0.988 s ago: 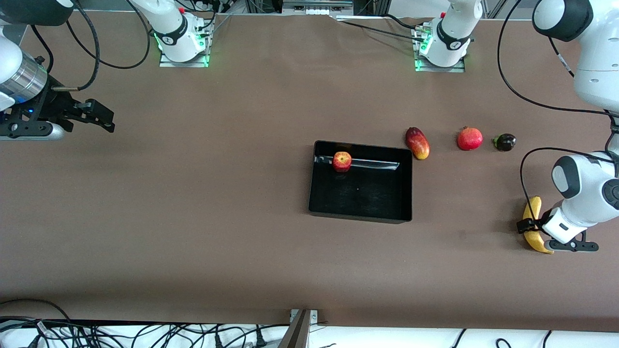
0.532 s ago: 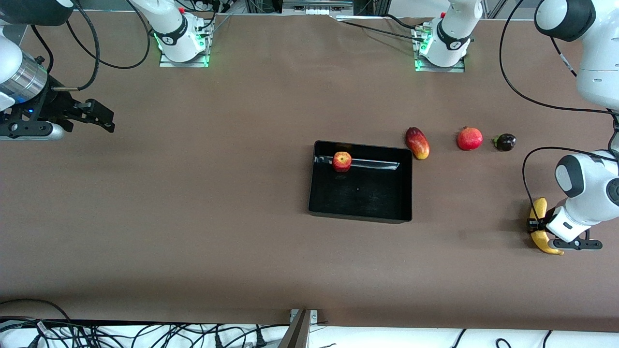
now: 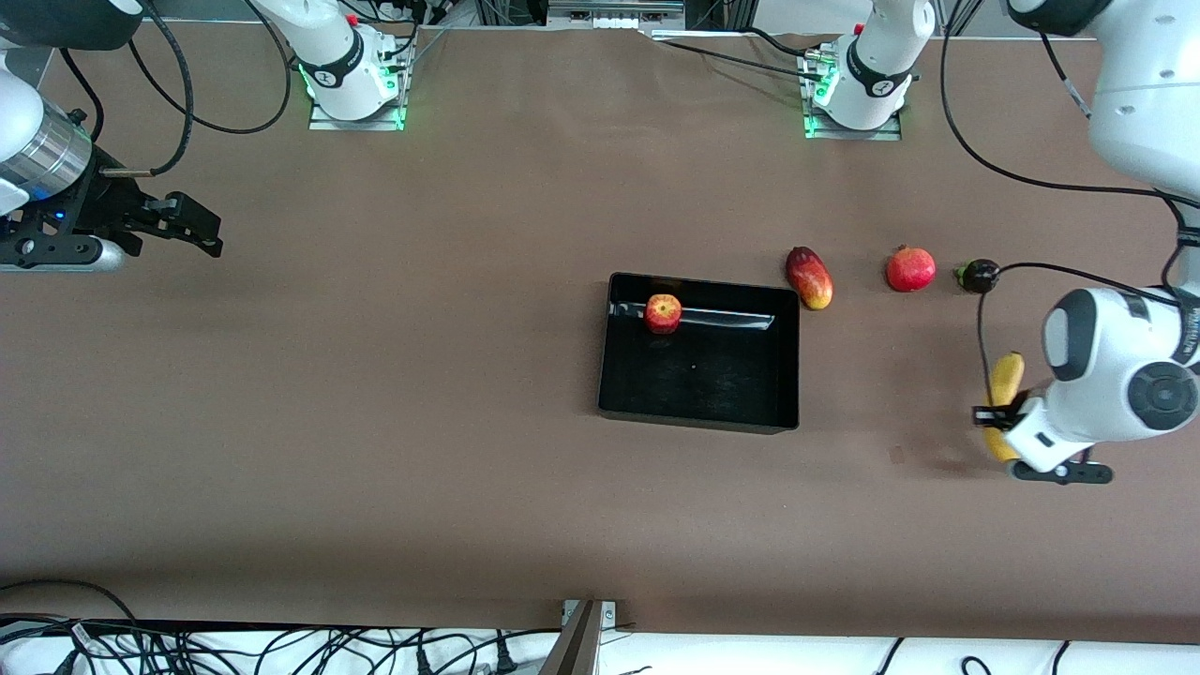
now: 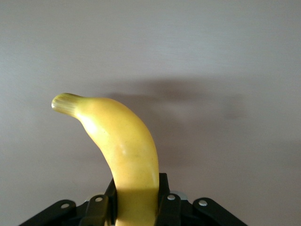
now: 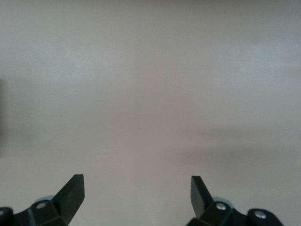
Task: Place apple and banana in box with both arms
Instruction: 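Carry the banana with the left gripper over the black box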
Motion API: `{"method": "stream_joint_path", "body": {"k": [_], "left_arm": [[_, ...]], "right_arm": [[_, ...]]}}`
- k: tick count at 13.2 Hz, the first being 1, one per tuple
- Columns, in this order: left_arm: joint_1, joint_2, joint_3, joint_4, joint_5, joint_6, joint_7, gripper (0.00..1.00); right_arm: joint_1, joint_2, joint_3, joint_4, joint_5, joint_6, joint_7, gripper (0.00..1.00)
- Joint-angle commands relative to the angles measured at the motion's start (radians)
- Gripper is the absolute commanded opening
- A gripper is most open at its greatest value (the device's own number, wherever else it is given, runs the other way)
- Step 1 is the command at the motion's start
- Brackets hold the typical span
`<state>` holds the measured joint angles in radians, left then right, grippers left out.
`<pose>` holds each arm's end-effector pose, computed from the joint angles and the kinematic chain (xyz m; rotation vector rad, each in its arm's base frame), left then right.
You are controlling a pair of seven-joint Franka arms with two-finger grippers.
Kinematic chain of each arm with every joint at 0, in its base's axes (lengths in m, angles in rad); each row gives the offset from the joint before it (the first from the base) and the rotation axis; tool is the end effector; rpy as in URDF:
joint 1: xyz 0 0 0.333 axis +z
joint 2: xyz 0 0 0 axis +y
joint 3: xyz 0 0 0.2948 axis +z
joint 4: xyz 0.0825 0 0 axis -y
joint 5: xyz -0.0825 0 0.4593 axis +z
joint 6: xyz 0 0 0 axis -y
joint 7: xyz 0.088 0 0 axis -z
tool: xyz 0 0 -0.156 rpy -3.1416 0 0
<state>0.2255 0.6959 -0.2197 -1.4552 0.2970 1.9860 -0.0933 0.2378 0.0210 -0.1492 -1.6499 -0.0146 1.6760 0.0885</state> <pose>0.7458 0.0497 0.1653 -3.0095 0.0026 0.2098 0.6403 0.0553 0.5068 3.1245 0.0026 0.0107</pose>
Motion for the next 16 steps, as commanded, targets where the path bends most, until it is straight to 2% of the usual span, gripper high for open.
{"method": "stream_joint_path", "body": {"k": [1, 6, 8, 13, 16], "left_arm": [[-0.127, -0.074, -0.003, -0.020, -0.051, -0.119, -0.116, 0.00], [-0.158, -0.087, -0.212, -0.019, -0.064, -0.162, -0.366, 0.00], [-0.169, -0.082, -0.275, -0.020, -0.064, -0.161, -0.460, 0.00], [-0.216, -0.038, -0.343, -0.024, -0.064, -0.081, -0.534, 0.00], [-0.227, -0.022, -0.343, -0.103, -0.064, 0.061, -0.537, 0.00]], "right_arm": [[-0.006, 0.007, 0.002, 0.016, -0.001, -0.002, -0.015, 1.00], [-0.006, 0.007, 0.002, 0.016, -0.001, 0.002, -0.015, 1.00], [-0.005, 0.005, 0.002, 0.016, -0.001, 0.002, -0.015, 1.00], [-0.006, 0.007, 0.002, 0.016, -0.001, 0.002, -0.015, 1.00], [-0.005, 0.007, 0.002, 0.015, -0.001, 0.002, -0.015, 1.00]]}}
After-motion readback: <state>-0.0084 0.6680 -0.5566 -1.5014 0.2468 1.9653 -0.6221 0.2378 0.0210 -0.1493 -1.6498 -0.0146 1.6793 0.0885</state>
